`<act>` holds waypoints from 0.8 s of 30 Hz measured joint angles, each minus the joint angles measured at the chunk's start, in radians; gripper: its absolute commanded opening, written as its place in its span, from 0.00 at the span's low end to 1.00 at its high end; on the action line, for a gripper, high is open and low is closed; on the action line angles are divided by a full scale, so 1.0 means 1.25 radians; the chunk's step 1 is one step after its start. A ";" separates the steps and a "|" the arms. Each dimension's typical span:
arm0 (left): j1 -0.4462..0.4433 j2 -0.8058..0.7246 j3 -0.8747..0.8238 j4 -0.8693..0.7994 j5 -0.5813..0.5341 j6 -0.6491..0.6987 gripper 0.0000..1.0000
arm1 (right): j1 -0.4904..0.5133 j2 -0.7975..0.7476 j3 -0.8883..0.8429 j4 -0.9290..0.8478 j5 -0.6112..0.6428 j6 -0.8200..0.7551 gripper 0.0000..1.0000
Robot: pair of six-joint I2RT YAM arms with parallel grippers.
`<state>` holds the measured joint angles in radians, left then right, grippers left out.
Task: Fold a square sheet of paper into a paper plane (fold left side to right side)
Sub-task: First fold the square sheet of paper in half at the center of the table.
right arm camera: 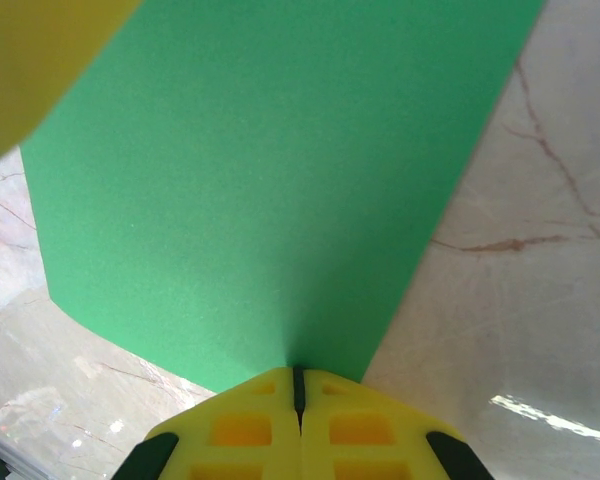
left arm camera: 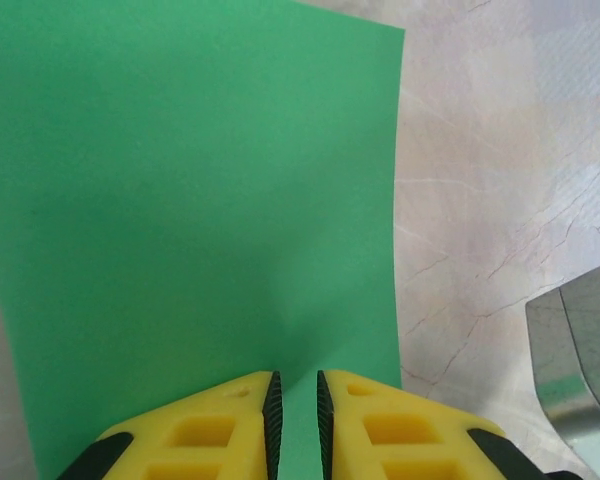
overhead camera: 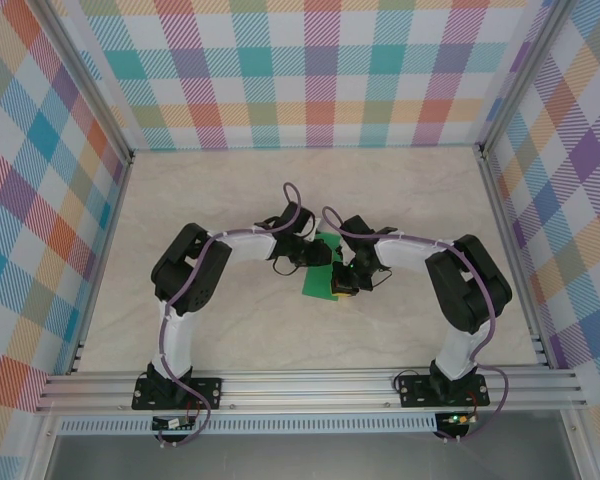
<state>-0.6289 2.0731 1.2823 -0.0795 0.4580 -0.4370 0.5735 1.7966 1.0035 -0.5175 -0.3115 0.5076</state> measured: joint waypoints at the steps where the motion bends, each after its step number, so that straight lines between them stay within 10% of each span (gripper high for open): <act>1: 0.001 0.003 0.005 -0.002 0.000 -0.001 0.20 | 0.000 0.000 0.000 0.000 0.000 0.000 0.01; 24: 0.039 0.079 0.140 -0.059 -0.036 -0.013 0.20 | 0.000 0.002 0.001 -0.001 -0.001 -0.001 0.01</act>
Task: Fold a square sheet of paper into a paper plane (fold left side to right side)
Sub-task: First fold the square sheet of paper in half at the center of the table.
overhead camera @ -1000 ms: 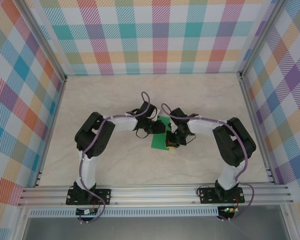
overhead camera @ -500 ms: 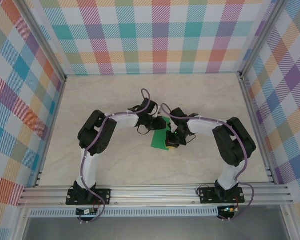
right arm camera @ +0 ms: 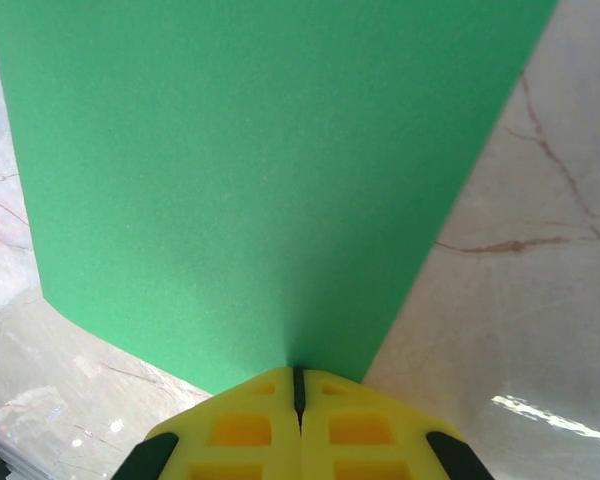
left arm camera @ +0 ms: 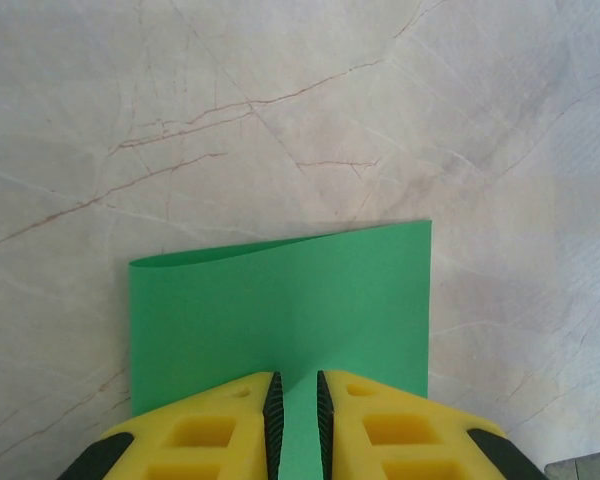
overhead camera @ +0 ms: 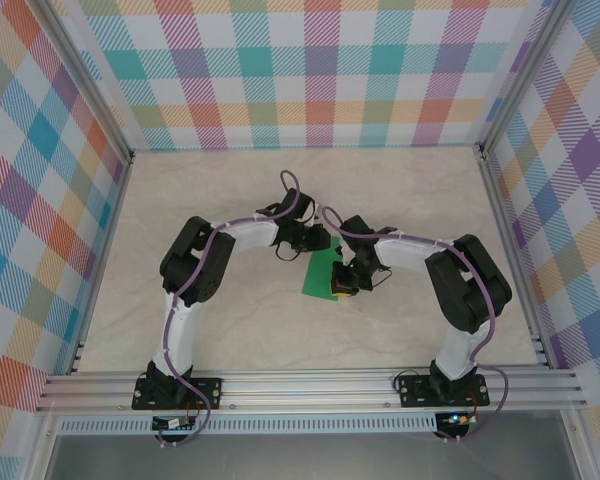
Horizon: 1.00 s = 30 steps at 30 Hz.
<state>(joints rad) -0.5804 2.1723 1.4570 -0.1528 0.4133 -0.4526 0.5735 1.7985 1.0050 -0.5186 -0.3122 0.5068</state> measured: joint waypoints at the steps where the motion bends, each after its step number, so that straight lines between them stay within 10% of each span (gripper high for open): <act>1: 0.001 0.002 0.005 -0.004 0.001 0.000 0.20 | 0.000 0.000 0.000 0.000 0.000 0.000 0.01; 30: 0.053 0.094 0.179 -0.060 -0.045 -0.009 0.25 | 0.000 -0.001 -0.002 0.011 -0.002 0.000 0.02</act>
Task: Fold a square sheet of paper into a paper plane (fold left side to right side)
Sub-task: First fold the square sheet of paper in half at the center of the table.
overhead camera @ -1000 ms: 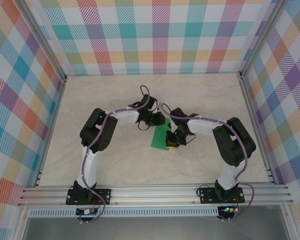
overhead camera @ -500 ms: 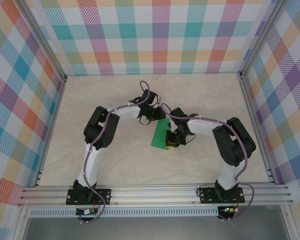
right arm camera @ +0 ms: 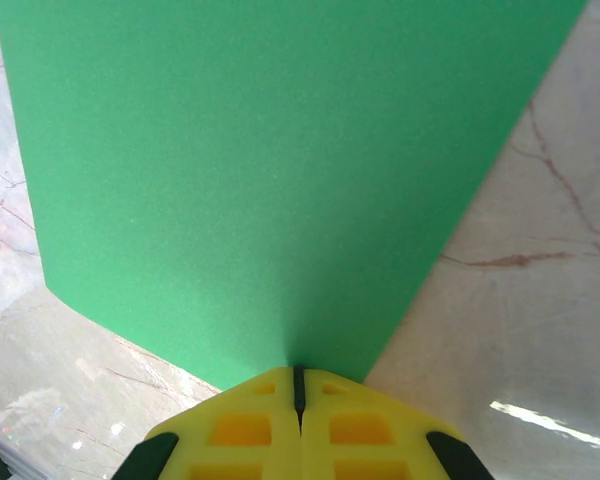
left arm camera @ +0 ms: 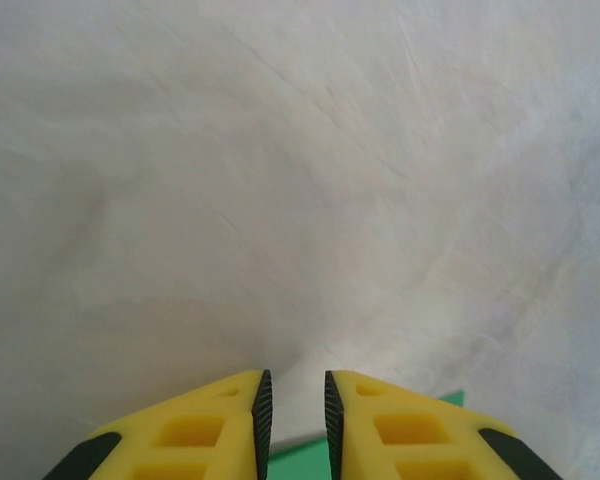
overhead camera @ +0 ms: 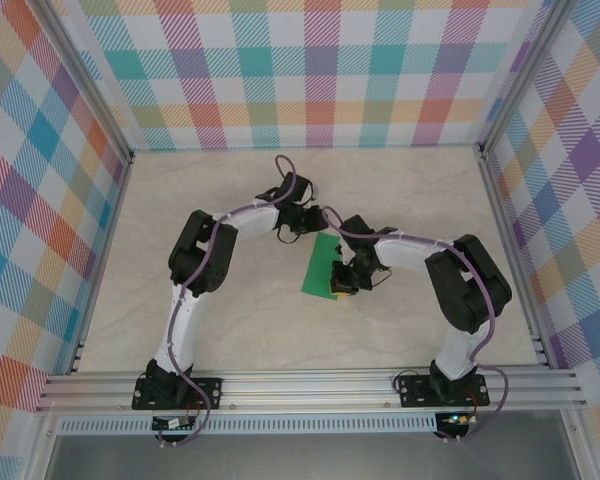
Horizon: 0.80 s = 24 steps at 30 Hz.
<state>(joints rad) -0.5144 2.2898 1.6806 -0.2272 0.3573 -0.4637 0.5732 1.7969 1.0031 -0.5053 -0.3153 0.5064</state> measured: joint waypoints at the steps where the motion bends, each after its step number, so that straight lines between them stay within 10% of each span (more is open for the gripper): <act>1: 0.011 0.000 0.004 -0.005 -0.004 0.004 0.26 | 0.000 -0.001 -0.001 0.002 0.000 0.000 0.02; 9: 0.063 -0.164 -0.106 -0.041 -0.026 0.038 0.29 | 0.001 -0.025 -0.023 0.031 0.007 -0.004 0.12; 16: 0.058 -0.487 -0.362 0.038 -0.009 0.035 0.31 | -0.002 -0.154 -0.035 0.029 0.057 -0.027 0.39; 24: 0.002 -0.580 -0.599 0.086 0.019 -0.015 0.34 | -0.066 -0.284 -0.090 0.054 0.076 -0.012 0.60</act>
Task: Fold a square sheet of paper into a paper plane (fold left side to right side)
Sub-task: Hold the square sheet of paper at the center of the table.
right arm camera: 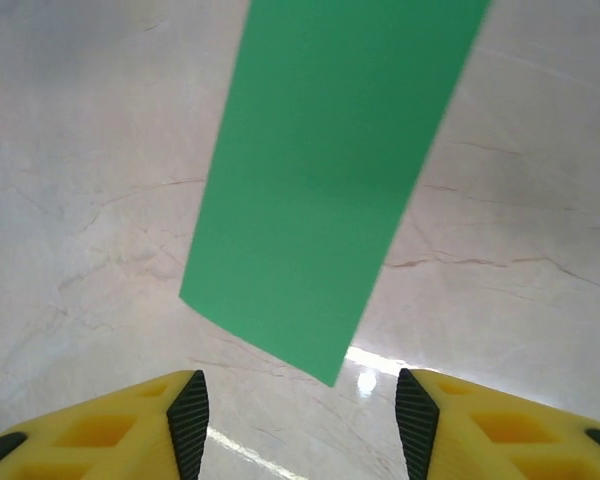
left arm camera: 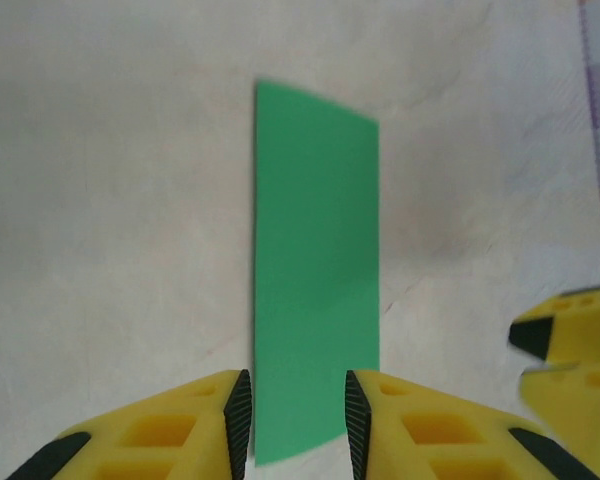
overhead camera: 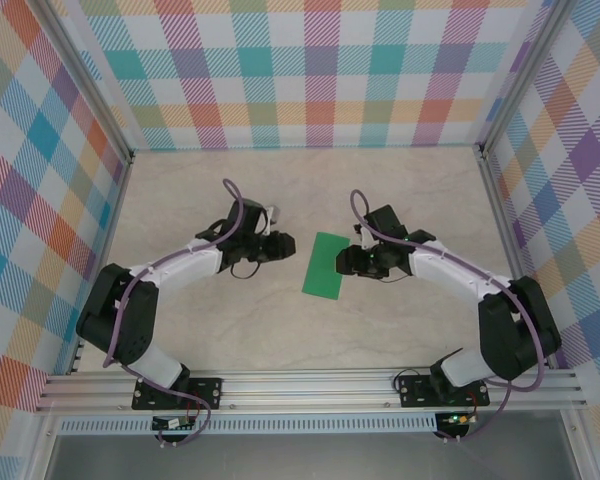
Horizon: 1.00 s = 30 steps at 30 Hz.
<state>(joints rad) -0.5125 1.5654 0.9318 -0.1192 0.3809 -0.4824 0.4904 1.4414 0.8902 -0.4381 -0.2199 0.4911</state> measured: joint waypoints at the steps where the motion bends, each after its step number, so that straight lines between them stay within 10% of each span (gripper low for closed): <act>1: -0.007 -0.002 -0.019 0.005 0.004 -0.008 0.34 | -0.008 -0.006 -0.016 0.006 -0.004 0.011 0.60; 14: -0.064 0.103 -0.051 0.102 0.045 -0.084 0.32 | -0.026 -0.033 -0.081 0.046 -0.034 0.086 0.60; 23: -0.085 0.133 -0.020 0.123 0.045 -0.098 0.21 | -0.026 -0.003 -0.097 0.131 -0.078 0.121 0.18; 30: -0.087 0.187 0.032 0.143 0.045 -0.100 0.19 | -0.026 0.227 0.029 0.270 -0.134 0.174 0.09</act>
<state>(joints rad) -0.6212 1.7996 0.9722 0.0593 0.4377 -0.6071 0.4580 1.7256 0.9268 -0.1009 -0.3874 0.7082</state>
